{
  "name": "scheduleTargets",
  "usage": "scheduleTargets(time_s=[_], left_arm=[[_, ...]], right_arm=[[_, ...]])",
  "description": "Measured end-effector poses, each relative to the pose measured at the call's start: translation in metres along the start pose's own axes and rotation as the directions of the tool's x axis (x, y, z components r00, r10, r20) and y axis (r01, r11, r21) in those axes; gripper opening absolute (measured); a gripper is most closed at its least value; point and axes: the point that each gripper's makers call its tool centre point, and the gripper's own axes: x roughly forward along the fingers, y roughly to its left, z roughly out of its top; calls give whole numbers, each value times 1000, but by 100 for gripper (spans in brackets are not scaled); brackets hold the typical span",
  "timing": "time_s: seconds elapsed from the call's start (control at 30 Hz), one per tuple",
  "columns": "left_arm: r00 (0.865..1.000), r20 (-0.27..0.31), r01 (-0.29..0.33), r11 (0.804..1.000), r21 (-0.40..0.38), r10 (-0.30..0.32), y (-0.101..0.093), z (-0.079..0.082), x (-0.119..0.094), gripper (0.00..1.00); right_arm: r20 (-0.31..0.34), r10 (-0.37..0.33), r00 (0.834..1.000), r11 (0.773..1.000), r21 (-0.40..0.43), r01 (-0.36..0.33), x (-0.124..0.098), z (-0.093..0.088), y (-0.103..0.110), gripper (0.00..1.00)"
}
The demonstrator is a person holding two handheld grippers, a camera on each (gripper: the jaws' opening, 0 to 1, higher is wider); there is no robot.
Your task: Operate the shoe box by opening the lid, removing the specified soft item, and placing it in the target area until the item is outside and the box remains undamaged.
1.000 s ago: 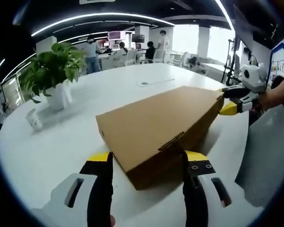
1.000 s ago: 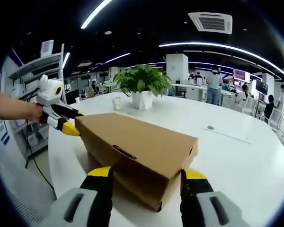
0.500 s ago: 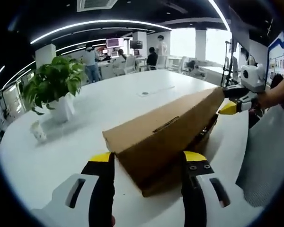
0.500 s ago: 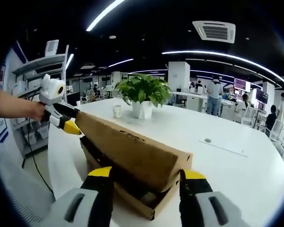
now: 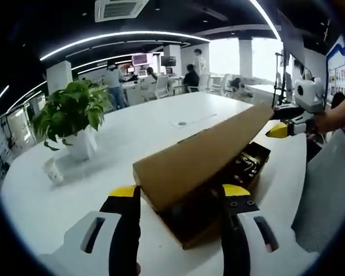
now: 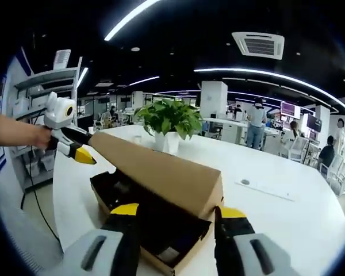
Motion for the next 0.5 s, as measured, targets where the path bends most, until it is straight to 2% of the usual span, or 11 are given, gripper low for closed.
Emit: scheduleTargets(time_s=[0.27, 0.37, 0.5], left_arm=[[999, 22, -29, 1000, 3, 29, 8, 9, 3, 48], [998, 15, -55, 998, 23, 55, 14, 12, 4, 43], [997, 29, -66, 998, 14, 66, 20, 20, 7, 41]], right_arm=[[10, -21, 1000, 1000, 0, 21, 3, 10, -13, 38], [11, -28, 1000, 1000, -5, 28, 4, 13, -18, 34], [17, -39, 999, 999, -37, 40, 6, 16, -24, 29]])
